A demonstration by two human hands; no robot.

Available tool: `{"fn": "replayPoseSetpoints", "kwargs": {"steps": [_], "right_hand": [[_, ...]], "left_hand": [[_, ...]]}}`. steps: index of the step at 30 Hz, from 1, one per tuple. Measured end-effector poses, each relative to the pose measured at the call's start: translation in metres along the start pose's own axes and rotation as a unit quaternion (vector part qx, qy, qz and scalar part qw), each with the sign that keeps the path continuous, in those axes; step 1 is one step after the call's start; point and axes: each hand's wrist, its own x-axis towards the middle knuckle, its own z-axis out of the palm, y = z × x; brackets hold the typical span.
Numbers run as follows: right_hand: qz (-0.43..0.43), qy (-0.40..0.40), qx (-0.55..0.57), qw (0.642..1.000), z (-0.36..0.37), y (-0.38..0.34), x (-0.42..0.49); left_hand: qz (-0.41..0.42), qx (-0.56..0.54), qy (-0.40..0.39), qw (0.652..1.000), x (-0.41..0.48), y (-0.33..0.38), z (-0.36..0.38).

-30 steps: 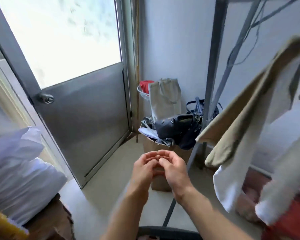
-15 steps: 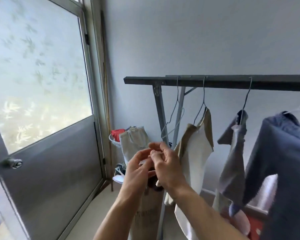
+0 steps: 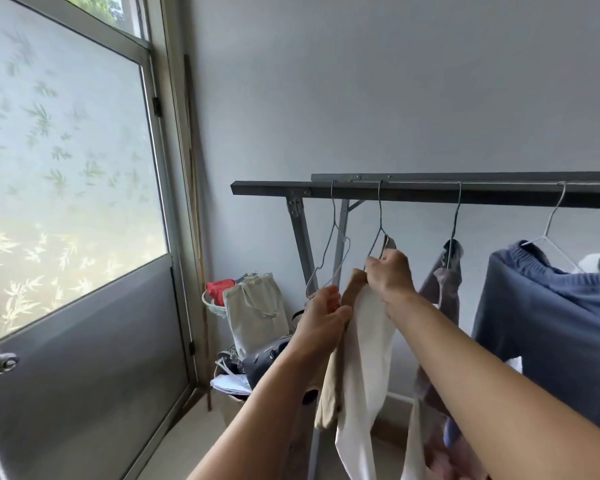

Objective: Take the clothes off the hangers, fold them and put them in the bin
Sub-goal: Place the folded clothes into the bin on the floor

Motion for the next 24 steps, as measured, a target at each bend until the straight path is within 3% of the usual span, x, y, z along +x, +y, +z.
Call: {"fn": "replayPoseSetpoints", "kwargs": {"steps": [6,9,13,18,24], "right_hand": [[-0.007,0.019,0.1,0.995,0.001,-0.008,0.011],[-0.031,0.019,0.155,0.987,-0.012,-0.021,0.007],[-0.075,0.009,0.097,0.992,-0.043,-0.032,-0.014],[-0.118,-0.145,0.052,0.981,-0.095,-0.031,-0.042],[-0.116,-0.313,0.033,0.942,-0.138,-0.022,-0.048]], "left_hand": [[0.057,-0.002,-0.053,0.997,-0.001,0.005,0.002],[0.08,-0.011,-0.04,0.996,0.001,0.008,-0.003],[0.092,0.004,-0.024,0.995,0.01,0.007,-0.014],[0.102,0.017,-0.001,0.995,0.025,0.005,-0.023],[0.132,0.032,-0.002,0.991,0.036,0.003,-0.029]]}}
